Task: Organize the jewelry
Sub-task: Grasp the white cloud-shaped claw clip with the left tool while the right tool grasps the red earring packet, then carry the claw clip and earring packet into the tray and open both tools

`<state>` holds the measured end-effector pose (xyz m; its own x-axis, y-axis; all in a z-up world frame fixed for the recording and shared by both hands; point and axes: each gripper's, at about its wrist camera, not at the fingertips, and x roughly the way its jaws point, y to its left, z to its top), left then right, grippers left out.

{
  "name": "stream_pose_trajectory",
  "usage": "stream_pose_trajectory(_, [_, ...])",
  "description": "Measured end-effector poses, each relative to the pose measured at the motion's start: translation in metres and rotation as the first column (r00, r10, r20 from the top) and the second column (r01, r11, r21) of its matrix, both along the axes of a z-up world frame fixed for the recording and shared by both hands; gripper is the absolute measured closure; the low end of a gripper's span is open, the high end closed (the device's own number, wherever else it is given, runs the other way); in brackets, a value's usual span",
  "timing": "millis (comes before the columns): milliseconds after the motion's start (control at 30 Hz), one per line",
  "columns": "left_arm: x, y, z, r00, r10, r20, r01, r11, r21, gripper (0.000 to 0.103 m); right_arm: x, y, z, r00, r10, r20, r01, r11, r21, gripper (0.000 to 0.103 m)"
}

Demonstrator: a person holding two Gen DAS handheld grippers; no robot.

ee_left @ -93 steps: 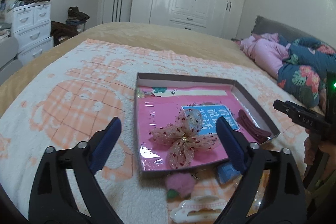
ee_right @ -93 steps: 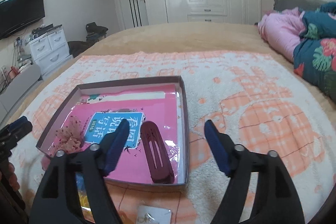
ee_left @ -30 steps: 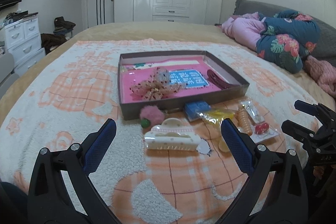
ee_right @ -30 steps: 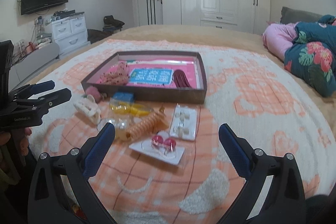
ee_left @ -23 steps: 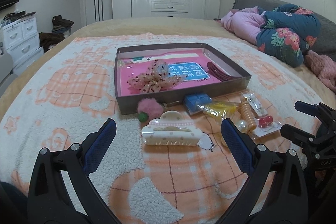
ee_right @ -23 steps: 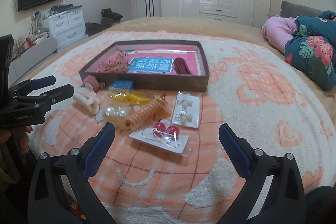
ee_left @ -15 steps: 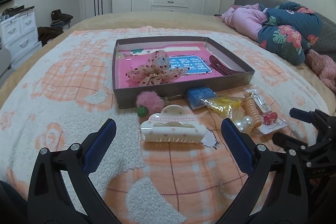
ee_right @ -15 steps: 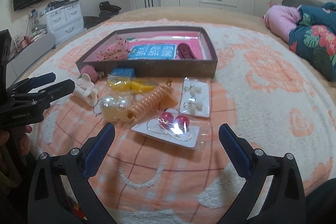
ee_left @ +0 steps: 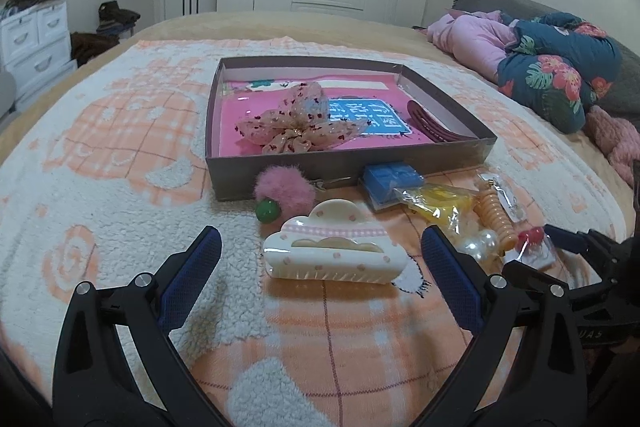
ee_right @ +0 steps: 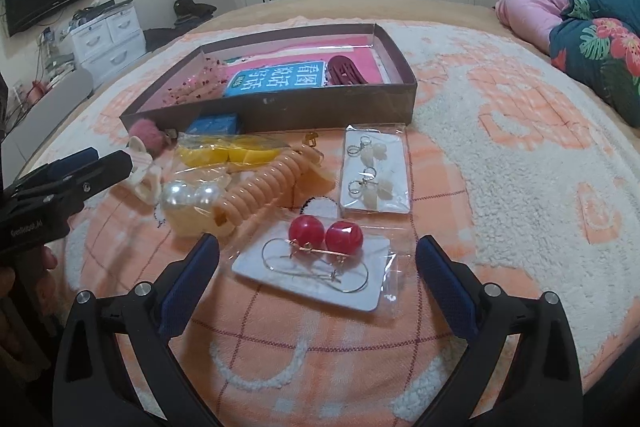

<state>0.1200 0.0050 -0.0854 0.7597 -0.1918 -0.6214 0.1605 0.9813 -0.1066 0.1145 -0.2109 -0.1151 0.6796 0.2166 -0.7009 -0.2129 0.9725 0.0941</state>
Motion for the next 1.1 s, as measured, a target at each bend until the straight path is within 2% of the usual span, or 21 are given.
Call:
stream_pose_trajectory(33, [0.001,0.0,-0.001,1.0,0.0,-0.002,0.0,1.0,0.0,0.011,0.001,0.0,-0.001,1.0,-0.005,-0.002,0.005,1.0,-0.01,0.021])
stream_pose_trajectory(133, [0.002,-0.002,-0.004,1.0,-0.001,-0.012,0.001,1.0,0.002,0.011,0.0,-0.001,-0.001,1.0,-0.003,-0.001,0.003,1.0,-0.017,0.028])
stream_pose_trajectory(200, [0.004,-0.003,-0.006,1.0,-0.004,-0.017,0.004,1.0,0.003,0.011,-0.001,-0.001,-0.001,1.0,-0.003,0.003,0.004,1.0,-0.027,0.037])
stream_pose_trajectory(433, [0.008,-0.007,-0.012,0.999,-0.018,-0.042,0.018,1.0,0.005,0.011,-0.005,-0.007,0.003,1.0,0.004,-0.005,-0.004,1.0,-0.007,0.051])
stream_pose_trajectory(667, [0.011,-0.006,-0.012,0.998,-0.019,-0.056,0.018,1.0,-0.011,0.013,-0.013,-0.018,0.015,0.999,-0.026,0.019,0.026,1.0,-0.005,0.052])
stream_pose_trajectory(733, [0.012,-0.008,-0.013,0.998,-0.026,-0.062,0.026,1.0,0.001,0.027,-0.014,-0.025,0.019,0.998,-0.058,0.036,0.058,0.998,-0.009,0.052])
stream_pose_trajectory(800, [0.013,-0.011,-0.015,0.997,-0.033,-0.074,0.034,0.999,0.013,0.032,-0.016,-0.033,0.024,0.994,-0.097,0.059,0.098,0.995,-0.014,0.052])
stream_pose_trajectory(933, [0.012,-0.014,-0.015,0.996,-0.043,-0.081,0.045,0.999,0.027,0.033,-0.017,-0.042,0.03,0.987,-0.139,0.086,0.14,0.99,-0.008,0.052])
stream_pose_trajectory(1100, [0.007,-0.013,-0.013,0.995,-0.05,-0.081,0.053,0.998,0.04,0.033,-0.019,-0.044,0.035,0.983,-0.142,0.112,0.142,0.99,0.004,0.052])
